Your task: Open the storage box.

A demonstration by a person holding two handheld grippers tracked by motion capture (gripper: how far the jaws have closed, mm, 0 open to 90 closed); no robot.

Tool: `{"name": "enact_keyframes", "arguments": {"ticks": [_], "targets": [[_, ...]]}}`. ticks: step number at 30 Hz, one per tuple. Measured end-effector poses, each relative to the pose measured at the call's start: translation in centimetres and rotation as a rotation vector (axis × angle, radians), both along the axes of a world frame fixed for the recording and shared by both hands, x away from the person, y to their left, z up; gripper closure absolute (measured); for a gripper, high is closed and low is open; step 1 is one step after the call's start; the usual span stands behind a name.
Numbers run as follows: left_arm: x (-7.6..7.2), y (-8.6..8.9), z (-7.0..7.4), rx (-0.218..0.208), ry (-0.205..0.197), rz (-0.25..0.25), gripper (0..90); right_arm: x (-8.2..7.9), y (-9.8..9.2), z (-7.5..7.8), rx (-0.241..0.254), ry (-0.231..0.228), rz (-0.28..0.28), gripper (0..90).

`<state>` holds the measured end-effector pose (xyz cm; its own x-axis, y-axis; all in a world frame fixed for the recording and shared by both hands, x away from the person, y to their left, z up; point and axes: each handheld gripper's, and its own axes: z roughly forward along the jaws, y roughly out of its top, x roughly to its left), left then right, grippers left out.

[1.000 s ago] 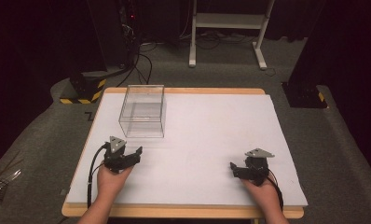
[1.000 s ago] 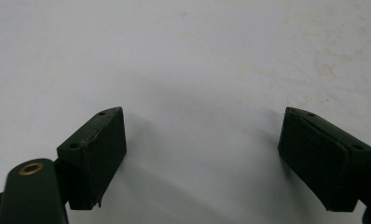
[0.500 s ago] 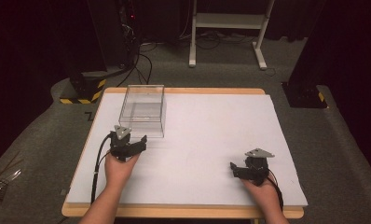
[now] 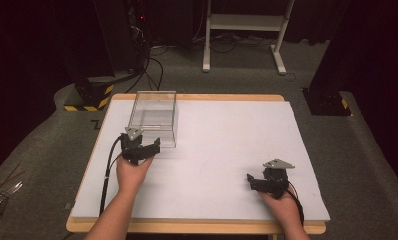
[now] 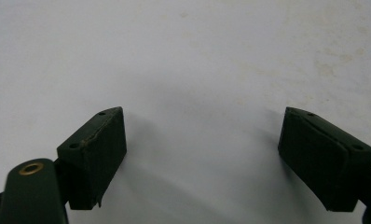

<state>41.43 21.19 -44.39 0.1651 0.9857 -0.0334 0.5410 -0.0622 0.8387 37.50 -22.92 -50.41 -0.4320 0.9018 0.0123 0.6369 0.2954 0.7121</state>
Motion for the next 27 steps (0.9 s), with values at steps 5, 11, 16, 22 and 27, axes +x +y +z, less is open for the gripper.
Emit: {"name": "enact_keyframes", "arguments": {"ticks": [5, 11, 16, 22, 27], "targets": [[0.8, -0.5, 0.1, 0.001, 0.007, 0.018, 17.0, 0.0, 0.0, 0.0, 0.004, 0.002, -0.002, 15.0], [1.7, -0.8, -0.3, 0.007, 0.017, 0.046, 16.0, 0.0, -0.1, 0.0, 0.005, 0.0, 0.002, 15.0], [2.4, -1.0, -0.3, -0.01, 0.027, 0.069, 15.9, 0.0, -0.1, 0.0, 0.007, 0.0, 0.002, 15.0], [2.9, -1.1, -0.2, -0.023, 0.034, 0.086, 17.0, 0.0, -0.1, 0.0, 0.009, -0.002, 0.002, 15.0], [3.2, -1.3, -0.4, -0.016, 0.041, 0.11, 17.8, 0.0, -0.1, 0.0, 0.01, 0.0, 0.003, 15.0]]}}
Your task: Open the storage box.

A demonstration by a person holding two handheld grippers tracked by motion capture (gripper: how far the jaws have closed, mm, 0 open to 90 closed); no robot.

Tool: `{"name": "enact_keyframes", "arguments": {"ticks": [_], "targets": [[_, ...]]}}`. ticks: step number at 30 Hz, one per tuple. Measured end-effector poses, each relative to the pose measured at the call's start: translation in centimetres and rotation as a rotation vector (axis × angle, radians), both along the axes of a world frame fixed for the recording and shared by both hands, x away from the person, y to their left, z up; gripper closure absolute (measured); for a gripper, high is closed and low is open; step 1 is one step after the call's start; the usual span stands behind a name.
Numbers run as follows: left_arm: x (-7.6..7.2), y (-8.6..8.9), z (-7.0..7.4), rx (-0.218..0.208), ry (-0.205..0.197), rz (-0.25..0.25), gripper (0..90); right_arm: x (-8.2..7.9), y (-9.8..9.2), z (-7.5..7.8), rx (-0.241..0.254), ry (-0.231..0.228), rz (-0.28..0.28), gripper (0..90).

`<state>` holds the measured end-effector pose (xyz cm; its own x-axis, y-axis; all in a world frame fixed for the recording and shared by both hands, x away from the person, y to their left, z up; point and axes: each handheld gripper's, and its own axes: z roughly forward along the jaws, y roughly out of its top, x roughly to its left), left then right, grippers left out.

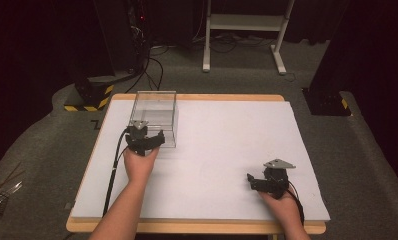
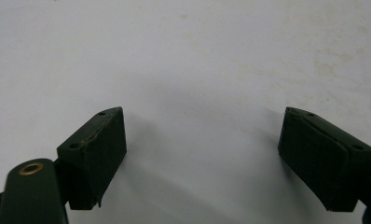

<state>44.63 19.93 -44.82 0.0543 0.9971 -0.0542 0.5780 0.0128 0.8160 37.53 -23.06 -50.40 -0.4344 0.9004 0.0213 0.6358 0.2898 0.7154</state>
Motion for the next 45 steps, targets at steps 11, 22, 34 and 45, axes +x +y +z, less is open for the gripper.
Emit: {"name": "enact_keyframes", "arguments": {"ticks": [11, 22, 34, 45], "targets": [[-0.2, -0.7, -0.2, 0.039, -0.011, 0.01, 31.9, 0.0, 0.0, 0.0, 0.0, -0.001, -0.001, 15.0], [-0.5, -0.9, -0.2, 0.063, -0.017, 0.012, 32.5, 0.0, 0.0, 0.0, 0.001, 0.0, 0.0, 15.0], [-1.5, -0.7, -0.2, 0.06, -0.022, 0.001, 32.6, 0.0, 0.0, 0.0, 0.004, 0.001, -0.002, 15.0], [-2.8, -0.5, 0.0, 0.059, -0.031, -0.012, 32.7, 0.0, 0.0, 0.0, 0.006, 0.003, -0.001, 15.0]]}}
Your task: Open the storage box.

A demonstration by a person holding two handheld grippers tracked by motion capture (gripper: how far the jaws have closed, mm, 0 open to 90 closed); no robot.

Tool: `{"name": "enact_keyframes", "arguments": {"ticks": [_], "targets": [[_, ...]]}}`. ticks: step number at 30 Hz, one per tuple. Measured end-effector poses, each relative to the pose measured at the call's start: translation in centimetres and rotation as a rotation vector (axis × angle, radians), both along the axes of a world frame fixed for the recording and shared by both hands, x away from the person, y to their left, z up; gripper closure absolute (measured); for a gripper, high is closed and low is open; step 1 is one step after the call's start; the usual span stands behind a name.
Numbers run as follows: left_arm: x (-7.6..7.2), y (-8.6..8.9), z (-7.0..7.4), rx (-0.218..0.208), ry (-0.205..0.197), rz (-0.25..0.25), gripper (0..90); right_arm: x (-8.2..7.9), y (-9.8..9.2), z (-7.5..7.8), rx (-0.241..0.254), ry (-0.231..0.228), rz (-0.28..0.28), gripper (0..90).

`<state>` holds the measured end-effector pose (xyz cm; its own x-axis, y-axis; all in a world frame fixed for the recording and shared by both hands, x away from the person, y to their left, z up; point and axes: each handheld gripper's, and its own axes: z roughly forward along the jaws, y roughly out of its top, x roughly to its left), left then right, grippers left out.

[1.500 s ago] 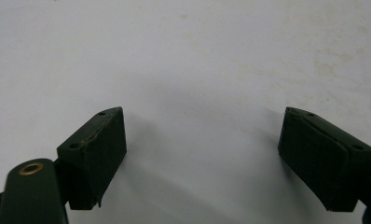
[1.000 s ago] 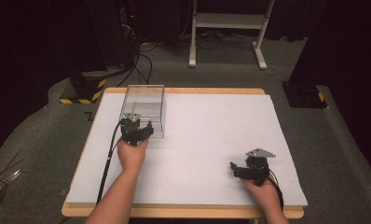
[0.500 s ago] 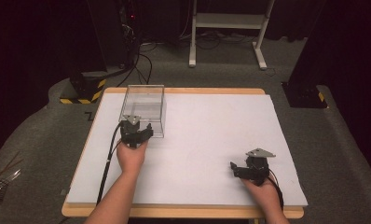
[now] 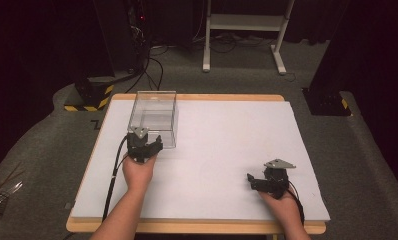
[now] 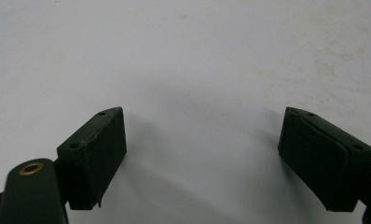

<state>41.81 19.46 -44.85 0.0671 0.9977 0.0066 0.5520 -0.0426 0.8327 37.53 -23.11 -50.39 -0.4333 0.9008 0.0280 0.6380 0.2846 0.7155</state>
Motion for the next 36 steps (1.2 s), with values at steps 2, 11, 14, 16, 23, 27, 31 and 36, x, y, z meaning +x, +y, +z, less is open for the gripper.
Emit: {"name": "enact_keyframes", "arguments": {"ticks": [2, 11, 14, 16, 23, 27, 31, 36], "targets": [[-0.3, 0.0, 0.0, 0.001, -0.001, -0.001, 32.6, 0.0, 0.0, 0.0, 0.0, 0.0, 0.0, 15.0], [-1.8, 0.1, -0.3, 0.001, -0.014, -0.014, 32.6, 0.0, 0.0, 0.0, 0.001, 0.0, 0.0, 15.0], [-2.4, 0.2, -0.3, -0.004, -0.019, -0.015, 32.7, 0.0, 0.0, 0.0, 0.001, 0.0, 0.0, 15.0], [-2.8, 0.3, -0.3, 0.003, -0.019, -0.022, 32.7, 0.0, 0.0, 0.0, 0.001, 0.0, 0.0, 15.0], [-4.3, 0.5, -0.4, 0.001, -0.024, -0.035, 32.7, 0.0, 0.0, 0.0, 0.0, 0.0, 0.0, 15.0], [-5.1, 0.6, -0.5, -0.001, -0.028, -0.043, 32.7, 0.0, 0.0, 0.0, -0.001, 0.0, 0.0, 15.0], [-6.0, 0.7, -0.6, 0.001, -0.033, -0.049, 32.6, 0.0, 0.0, 0.0, -0.002, -0.001, 0.0, 15.0], [-7.5, 0.8, -0.8, 0.002, -0.048, -0.058, 32.7, 0.0, 0.0, 0.0, -0.002, -0.002, -0.001, 15.0]]}}
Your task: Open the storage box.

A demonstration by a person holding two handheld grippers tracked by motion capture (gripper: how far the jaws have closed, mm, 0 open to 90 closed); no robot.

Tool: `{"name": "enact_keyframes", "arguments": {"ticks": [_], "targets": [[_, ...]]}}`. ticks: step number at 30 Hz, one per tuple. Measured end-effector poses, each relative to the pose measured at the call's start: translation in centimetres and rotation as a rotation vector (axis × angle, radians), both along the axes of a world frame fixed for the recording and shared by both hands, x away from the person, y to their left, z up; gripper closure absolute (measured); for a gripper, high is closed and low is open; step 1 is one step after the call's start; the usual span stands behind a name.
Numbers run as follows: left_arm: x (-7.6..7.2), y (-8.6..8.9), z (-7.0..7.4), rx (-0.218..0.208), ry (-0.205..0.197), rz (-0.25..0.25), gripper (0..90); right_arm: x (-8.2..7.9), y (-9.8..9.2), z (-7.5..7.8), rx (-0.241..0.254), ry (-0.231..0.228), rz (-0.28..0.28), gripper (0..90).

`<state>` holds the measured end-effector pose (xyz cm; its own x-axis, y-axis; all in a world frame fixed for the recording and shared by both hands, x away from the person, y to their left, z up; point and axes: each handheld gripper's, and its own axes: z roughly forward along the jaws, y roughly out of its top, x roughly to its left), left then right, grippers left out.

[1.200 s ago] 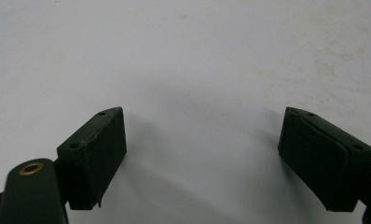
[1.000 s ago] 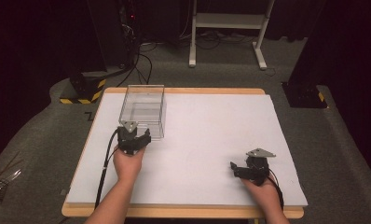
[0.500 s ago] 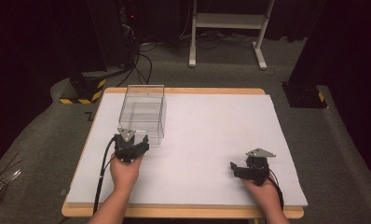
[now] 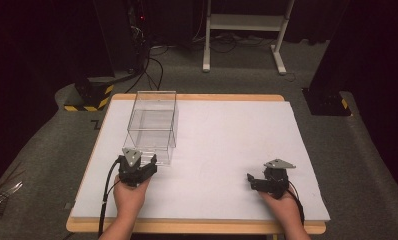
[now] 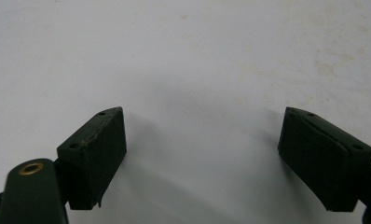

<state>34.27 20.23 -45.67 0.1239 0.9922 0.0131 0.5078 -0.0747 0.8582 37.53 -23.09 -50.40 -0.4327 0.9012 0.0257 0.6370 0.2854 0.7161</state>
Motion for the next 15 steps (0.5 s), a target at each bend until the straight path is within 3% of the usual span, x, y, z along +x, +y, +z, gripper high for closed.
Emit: {"name": "enact_keyframes", "arguments": {"ticks": [15], "targets": [[-3.4, -0.3, -0.7, 0.01, -0.008, -0.009, 32.7, 0.0, 0.0, 0.0, -0.001, 0.0, 0.0, 15.0]]}}
